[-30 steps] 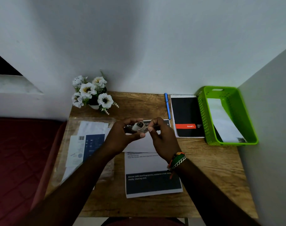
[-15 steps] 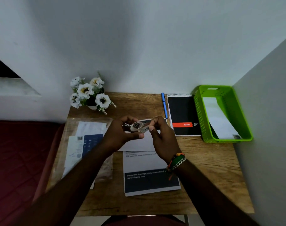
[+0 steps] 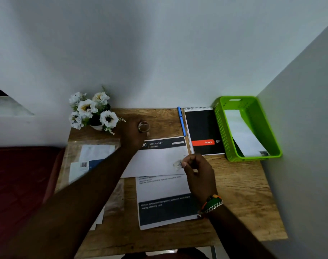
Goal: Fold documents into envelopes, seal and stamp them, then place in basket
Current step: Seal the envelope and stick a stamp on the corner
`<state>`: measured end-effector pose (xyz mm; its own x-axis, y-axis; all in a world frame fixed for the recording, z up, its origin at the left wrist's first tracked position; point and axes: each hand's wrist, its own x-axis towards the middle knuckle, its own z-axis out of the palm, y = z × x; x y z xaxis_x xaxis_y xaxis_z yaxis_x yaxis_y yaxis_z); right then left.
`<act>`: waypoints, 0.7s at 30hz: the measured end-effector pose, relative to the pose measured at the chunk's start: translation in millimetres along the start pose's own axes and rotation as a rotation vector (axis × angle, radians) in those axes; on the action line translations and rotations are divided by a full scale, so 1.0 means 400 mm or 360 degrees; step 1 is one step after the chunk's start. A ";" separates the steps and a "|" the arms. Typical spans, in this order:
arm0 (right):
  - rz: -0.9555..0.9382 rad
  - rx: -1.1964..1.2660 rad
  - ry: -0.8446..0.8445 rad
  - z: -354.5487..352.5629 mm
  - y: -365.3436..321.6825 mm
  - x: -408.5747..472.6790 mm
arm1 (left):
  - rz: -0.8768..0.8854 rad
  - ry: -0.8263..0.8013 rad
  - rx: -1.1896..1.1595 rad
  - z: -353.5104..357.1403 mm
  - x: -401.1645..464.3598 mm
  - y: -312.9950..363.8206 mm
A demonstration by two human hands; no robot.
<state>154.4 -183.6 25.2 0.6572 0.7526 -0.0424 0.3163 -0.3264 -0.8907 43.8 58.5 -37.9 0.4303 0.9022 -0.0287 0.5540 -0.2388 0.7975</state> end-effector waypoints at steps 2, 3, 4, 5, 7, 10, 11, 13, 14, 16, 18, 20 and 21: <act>0.0086 -0.0030 -0.0014 0.002 0.025 -0.012 | -0.0070 0.0019 0.0073 0.022 0.045 -0.018; 0.0129 -0.0043 -0.0016 0.002 0.034 -0.017 | -0.0086 0.0018 0.0088 0.033 0.061 -0.027; 0.0172 -0.0049 -0.0021 0.002 0.041 -0.020 | -0.0100 0.0008 0.0070 0.045 0.073 -0.038; 0.0210 -0.0050 -0.0026 0.002 0.046 -0.021 | -0.0119 -0.0001 0.0062 0.054 0.080 -0.048; 0.0258 -0.0043 -0.0019 0.000 0.058 -0.014 | -0.0148 -0.0007 0.0093 0.072 0.086 -0.067; 0.0329 0.0086 0.0001 0.001 0.065 0.006 | -0.0180 -0.0013 0.0152 0.071 0.080 -0.067; 0.0383 0.0162 0.0013 0.004 0.063 0.012 | -0.0149 -0.0026 0.0187 0.063 0.068 -0.053; 0.0485 0.0318 0.0050 0.010 0.054 0.022 | 0.0018 -0.0009 0.0372 0.054 0.024 -0.015; 0.0518 0.0386 0.0067 0.013 0.049 0.026 | 0.0122 0.0017 0.0478 0.049 -0.012 0.010; 0.0580 0.0523 0.0078 0.016 0.038 0.031 | 0.0284 -0.0013 0.0476 0.051 -0.105 0.053; 0.0636 0.0631 0.0067 0.016 0.026 0.033 | 0.0276 -0.0163 0.0204 0.058 -0.202 0.080; 0.0695 0.0727 0.0062 0.016 0.016 0.031 | 0.0083 -0.0277 -0.0194 0.058 -0.282 0.116; 0.0729 0.0792 0.0072 0.017 0.011 0.029 | -0.0007 -0.0308 -0.0367 0.058 -0.312 0.138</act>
<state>158.6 -172.4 17.7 0.6812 0.5728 -0.4559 -0.3465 -0.2963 -0.8900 37.0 -75.6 -4.1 0.5680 0.8128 -0.1292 0.3893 -0.1270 0.9123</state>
